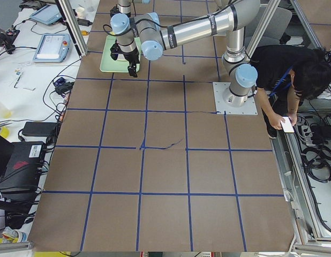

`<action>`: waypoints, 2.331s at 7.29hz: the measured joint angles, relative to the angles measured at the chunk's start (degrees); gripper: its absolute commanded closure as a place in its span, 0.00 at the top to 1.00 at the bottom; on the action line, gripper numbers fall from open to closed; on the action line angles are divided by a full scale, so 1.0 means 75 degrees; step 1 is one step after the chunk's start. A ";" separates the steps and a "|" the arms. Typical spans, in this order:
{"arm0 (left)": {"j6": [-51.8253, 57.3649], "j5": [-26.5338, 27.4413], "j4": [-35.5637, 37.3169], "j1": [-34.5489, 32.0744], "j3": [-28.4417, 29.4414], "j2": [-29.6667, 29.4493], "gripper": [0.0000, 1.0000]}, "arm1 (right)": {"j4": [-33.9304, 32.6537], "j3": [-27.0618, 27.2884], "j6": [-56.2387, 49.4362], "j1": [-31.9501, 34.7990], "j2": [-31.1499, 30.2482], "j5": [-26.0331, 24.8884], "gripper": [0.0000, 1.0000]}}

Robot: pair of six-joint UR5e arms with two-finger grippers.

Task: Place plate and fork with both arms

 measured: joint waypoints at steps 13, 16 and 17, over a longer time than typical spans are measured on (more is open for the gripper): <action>-0.3106 0.1125 -0.0496 -0.1797 -0.0013 0.0813 1.00 | 0.3799 0.0682 -0.0688 -0.0227 -0.3249 -0.1047 1.00; -0.3312 0.0681 -0.1192 -0.2096 -0.0007 0.1103 1.00 | 0.4562 0.0681 -0.0419 -0.0165 -0.3849 -0.0764 1.00; -0.3068 0.0587 -0.1408 -0.2099 0.0001 0.1193 1.00 | 0.4684 0.0688 -0.0373 -0.0158 -0.3919 -0.0628 1.00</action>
